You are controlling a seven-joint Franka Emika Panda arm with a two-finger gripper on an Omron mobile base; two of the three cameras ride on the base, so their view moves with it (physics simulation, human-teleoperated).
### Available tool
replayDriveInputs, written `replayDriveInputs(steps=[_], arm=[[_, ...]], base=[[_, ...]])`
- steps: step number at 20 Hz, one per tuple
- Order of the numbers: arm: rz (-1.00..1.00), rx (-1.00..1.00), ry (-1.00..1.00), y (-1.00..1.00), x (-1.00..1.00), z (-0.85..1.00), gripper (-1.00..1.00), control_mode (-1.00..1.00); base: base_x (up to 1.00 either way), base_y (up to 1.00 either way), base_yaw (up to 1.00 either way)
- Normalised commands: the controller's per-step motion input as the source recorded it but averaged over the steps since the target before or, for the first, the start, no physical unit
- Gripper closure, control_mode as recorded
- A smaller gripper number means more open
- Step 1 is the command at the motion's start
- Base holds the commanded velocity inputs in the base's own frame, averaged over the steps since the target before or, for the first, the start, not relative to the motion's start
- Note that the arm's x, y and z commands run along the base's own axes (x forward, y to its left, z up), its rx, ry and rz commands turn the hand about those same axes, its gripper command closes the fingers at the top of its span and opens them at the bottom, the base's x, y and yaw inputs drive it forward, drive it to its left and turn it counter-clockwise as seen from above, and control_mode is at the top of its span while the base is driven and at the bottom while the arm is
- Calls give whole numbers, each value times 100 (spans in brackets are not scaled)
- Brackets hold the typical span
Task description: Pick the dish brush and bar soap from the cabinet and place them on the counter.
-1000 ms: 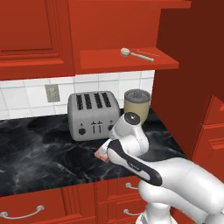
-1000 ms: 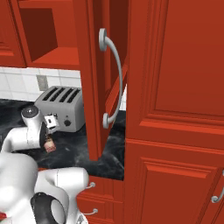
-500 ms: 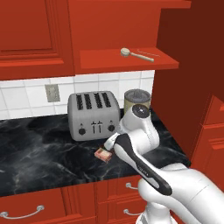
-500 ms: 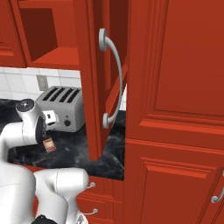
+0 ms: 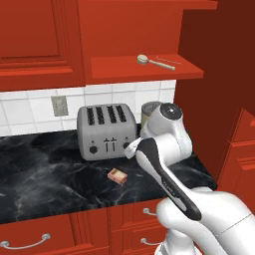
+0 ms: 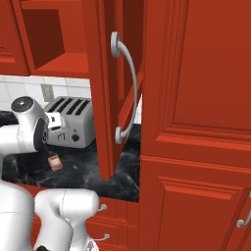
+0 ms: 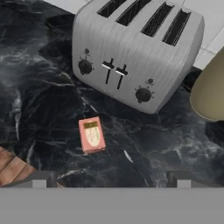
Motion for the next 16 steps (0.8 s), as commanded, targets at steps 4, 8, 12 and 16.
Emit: replayDriveInputs(steps=[4, 8, 12, 16], arm=[[-4, 0, 0, -11, -14, 65, -100, -100], [-3, 0, 0, -8, -16, 62, -100, -100], [-4, 0, 0, -9, -19, 53, -100, -100], [-4, 0, 0, -10, -15, 44, -100, -100]], base=[[0, 0, 0], [0, 0, 0], [0, 0, 0], [0, 0, 0]])
